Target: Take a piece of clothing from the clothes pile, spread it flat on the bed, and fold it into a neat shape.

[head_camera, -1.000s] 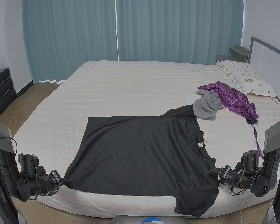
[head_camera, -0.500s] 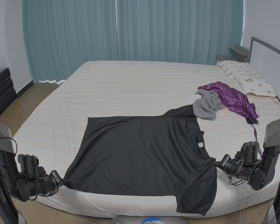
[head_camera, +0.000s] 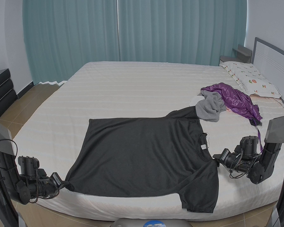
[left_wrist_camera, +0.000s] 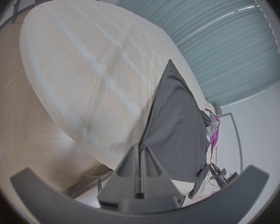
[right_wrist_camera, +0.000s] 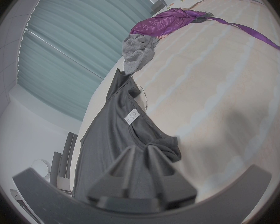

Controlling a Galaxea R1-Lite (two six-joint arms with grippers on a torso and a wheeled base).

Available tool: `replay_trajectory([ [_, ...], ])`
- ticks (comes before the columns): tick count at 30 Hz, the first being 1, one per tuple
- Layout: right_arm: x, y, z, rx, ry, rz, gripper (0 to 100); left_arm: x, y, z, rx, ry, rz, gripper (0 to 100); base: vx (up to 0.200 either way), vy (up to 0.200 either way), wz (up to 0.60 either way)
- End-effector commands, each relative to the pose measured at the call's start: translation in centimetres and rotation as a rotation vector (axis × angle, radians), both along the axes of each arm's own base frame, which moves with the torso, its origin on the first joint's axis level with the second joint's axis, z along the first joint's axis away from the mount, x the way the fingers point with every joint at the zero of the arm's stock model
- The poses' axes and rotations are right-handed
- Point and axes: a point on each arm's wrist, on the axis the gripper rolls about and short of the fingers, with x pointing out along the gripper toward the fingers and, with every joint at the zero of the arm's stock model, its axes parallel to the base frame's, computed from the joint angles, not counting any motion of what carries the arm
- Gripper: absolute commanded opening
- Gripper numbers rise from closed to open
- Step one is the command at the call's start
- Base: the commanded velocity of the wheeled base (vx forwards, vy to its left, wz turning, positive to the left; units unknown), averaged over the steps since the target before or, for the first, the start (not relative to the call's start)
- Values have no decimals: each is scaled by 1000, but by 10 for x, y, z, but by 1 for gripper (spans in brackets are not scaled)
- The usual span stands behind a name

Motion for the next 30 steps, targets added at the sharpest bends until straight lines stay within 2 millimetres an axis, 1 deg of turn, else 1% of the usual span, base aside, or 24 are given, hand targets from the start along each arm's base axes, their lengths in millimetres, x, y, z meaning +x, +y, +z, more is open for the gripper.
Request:
replay_trajectory([
  [1, 5, 0, -10, -8, 10, 13, 100, 0, 0, 0, -1, 0, 0, 0, 0, 0, 0],
  [3, 4, -1, -8, -6, 4, 13, 100, 0, 0, 0, -1, 0, 0, 0, 0, 0, 0],
  [5, -3, -8, -3, -8, -3, -2, 100, 0, 0, 0, -1, 0, 0, 0, 0, 0, 0],
  [7, -17, -14, 2, 7, -17, 32, 100, 0, 0, 0, -1, 0, 0, 0, 0, 0, 0],
  [8, -18, -14, 3, 10, -19, 37, 100, 0, 0, 0, -1, 0, 0, 0, 0, 0, 0],
  [9, -34, -19, 5, 35, -32, 106, 100, 0, 0, 0, 0, -1, -1, 0, 0, 0, 0],
  [11, -55, -20, 4, 42, -33, 186, 100, 0, 0, 0, -1, 0, 0, 0, 0, 0, 0],
  [12, -55, -20, 4, 42, -33, 186, 100, 0, 0, 0, -1, 0, 0, 0, 0, 0, 0],
  [13, -69, -20, 1, 25, -22, 227, 100, 0, 0, 0, -1, 0, 0, 0, 0, 0, 0],
  [14, -69, -20, 1, 25, -22, 227, 100, 0, 0, 0, -1, 0, 0, 0, 0, 0, 0],
  [15, -80, -18, -3, 10, 18, 257, 100, 0, 0, 0, -1, 0, 0, 0, 0, 0, 0],
  [16, -86, -18, -3, 3, 35, 269, 100, 0, 0, 0, -1, 0, 0, 0, 0, 0, 0],
  [18, -89, -17, -5, -7, 44, 297, 100, 0, 0, 0, -1, 0, 0, 0, 0, 0, 0],
  [23, -90, -13, -10, -9, 65, 323, 100, 0, 0, 0, -2, 1, 0, 0, 0, 0, 0],
  [25, -92, -4, -14, -11, 86, 365, 100, 0, 0, 0, -1, 0, 0, 0, 0, 0, 0],
  [27, -92, -1, -15, -11, 92, 379, 100, 0, 0, 0, -1, 0, 0, 0, 0, 0, 0],
  [28, -94, 6, -19, -15, 108, 408, 100, 0, 0, 0, -1, 0, 0, 0, 0, 0, 0],
  [30, -95, 9, -21, -18, 115, 422, 100, 0, 0, 0, -1, 0, 0, 0, 0, 0, 0],
])
